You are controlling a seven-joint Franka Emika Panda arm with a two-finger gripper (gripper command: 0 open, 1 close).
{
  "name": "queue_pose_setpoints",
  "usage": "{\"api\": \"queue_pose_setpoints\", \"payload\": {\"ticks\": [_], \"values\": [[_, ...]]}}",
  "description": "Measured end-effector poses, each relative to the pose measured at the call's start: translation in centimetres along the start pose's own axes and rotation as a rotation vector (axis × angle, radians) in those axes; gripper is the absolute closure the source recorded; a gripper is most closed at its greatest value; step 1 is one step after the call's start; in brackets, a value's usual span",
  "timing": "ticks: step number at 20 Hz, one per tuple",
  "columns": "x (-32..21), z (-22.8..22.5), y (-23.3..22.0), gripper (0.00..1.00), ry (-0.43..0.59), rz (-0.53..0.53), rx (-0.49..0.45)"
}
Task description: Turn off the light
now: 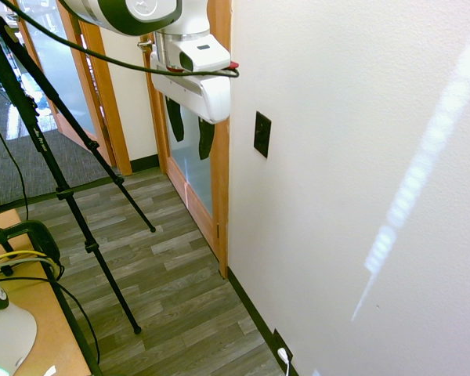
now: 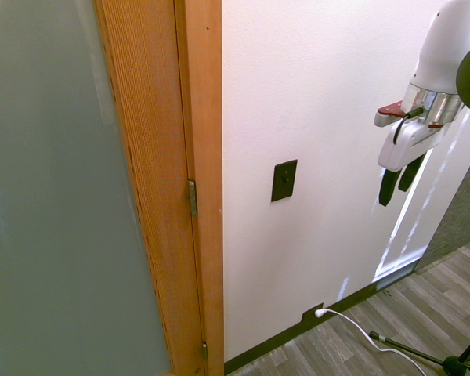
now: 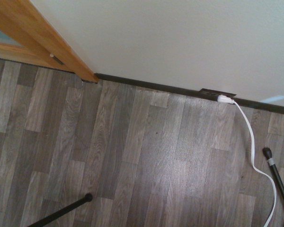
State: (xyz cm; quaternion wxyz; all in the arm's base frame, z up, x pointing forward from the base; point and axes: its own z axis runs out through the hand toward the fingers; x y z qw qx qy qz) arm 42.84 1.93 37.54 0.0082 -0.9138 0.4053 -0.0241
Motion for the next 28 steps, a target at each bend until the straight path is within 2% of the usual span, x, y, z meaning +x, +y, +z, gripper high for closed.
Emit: {"api": "queue_pose_setpoints", "payload": {"ticks": [3,6,11,18,19,28], "values": [[0.1,0.0,-0.7,0.0,0.01,0.012,0.013],[0.1,0.8,-4.6,0.0,0.062,0.078,0.062],[0.9,4.0,-11.1,0.0,0.197,0.191,0.147],[4.1,7.0,-14.8,0.0,0.333,0.317,0.205],[4.6,7.3,-15.3,1.0,0.347,0.322,0.209],[5.0,7.9,-17.2,1.0,0.415,0.295,0.262]]}}
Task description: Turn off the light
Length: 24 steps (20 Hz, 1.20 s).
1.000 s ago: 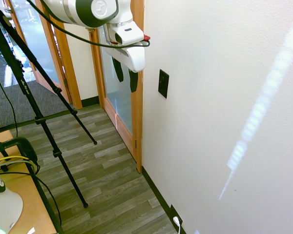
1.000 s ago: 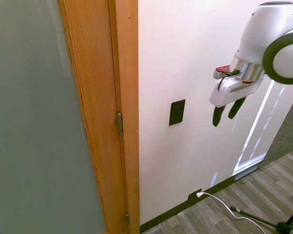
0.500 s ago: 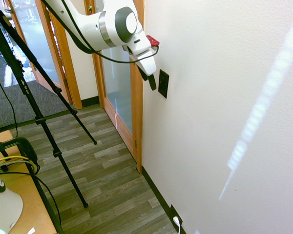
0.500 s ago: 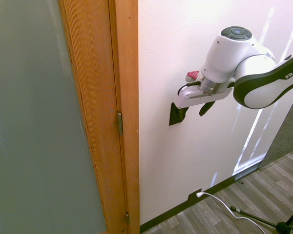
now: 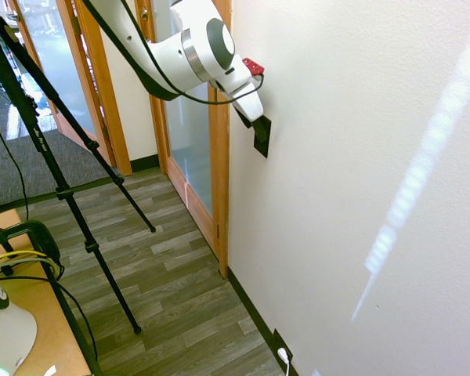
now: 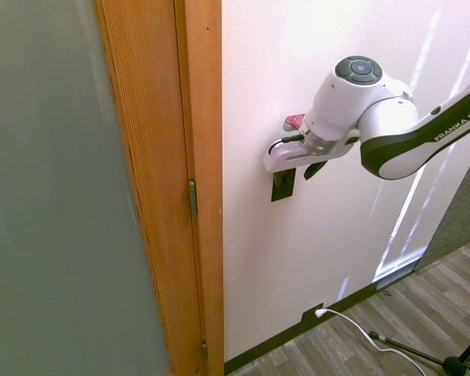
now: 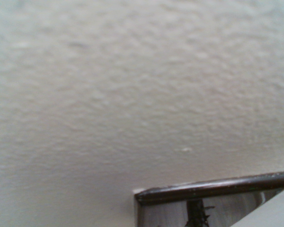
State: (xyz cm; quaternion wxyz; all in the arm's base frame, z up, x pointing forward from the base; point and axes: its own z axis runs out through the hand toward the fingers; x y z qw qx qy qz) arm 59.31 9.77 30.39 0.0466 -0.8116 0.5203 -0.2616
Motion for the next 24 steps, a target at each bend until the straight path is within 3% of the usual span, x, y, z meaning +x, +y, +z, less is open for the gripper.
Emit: {"api": "queue_pose_setpoints", "payload": {"ticks": [18,24], "values": [[1.5,1.4,1.3,1.0,-0.055,0.064,0.089],[0.3,3.8,1.4,1.0,-0.072,0.055,0.061]]}}
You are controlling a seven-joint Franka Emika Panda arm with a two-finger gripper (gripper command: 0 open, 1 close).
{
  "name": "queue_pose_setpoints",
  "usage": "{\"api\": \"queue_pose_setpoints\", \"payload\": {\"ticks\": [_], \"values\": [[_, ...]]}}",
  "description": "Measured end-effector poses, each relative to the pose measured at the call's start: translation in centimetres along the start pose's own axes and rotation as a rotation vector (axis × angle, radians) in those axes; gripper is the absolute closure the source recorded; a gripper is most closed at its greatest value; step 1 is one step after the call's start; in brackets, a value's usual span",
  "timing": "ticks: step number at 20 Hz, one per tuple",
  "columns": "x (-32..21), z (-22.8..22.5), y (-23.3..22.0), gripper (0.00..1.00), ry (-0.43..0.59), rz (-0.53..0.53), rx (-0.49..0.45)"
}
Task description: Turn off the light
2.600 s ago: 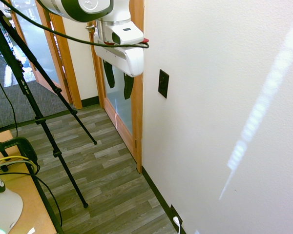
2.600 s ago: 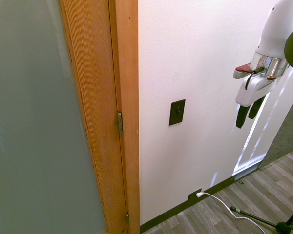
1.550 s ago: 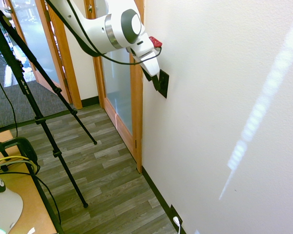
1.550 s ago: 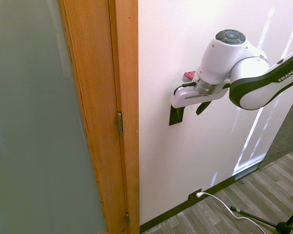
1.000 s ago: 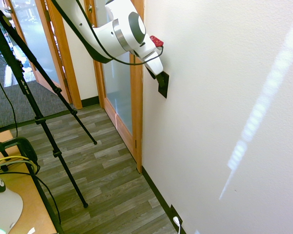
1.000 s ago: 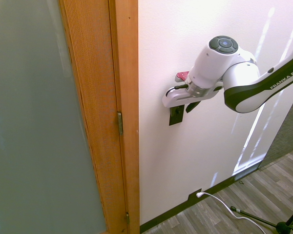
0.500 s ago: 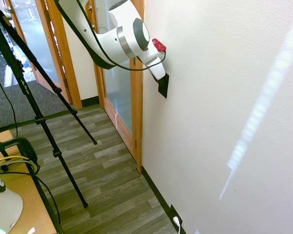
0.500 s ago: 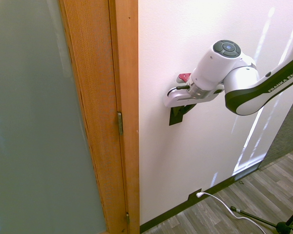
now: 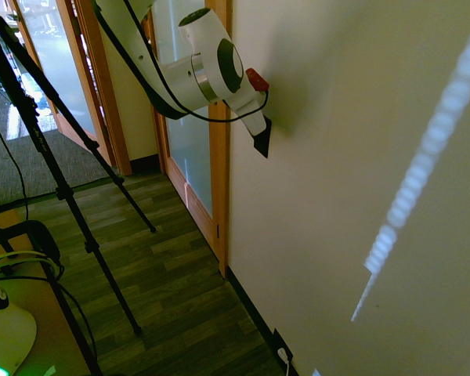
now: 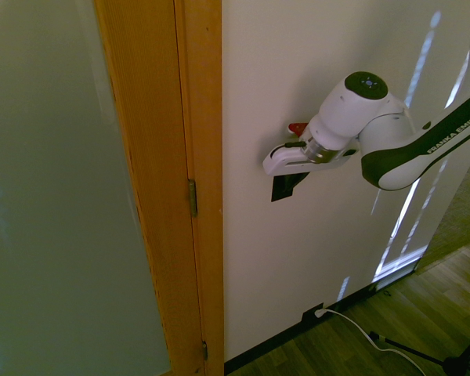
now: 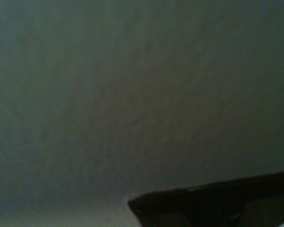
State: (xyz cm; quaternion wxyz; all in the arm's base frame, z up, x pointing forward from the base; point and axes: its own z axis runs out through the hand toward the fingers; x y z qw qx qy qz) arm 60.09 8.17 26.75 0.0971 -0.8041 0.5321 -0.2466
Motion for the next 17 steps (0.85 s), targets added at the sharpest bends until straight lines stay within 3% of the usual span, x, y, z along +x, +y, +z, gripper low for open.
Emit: {"api": "queue_pose_setpoints", "payload": {"ticks": [1,2,14,17], "values": [[-0.1,0.4,0.1,1.0,-0.002,-0.001,-0.005],[-0.1,0.5,0.1,0.0,-0.003,-0.001,-0.003],[-0.3,0.2,0.9,0.0,-0.012,-0.051,0.022],[-1.8,0.1,2.9,0.0,-0.028,-0.096,-0.011]]}}
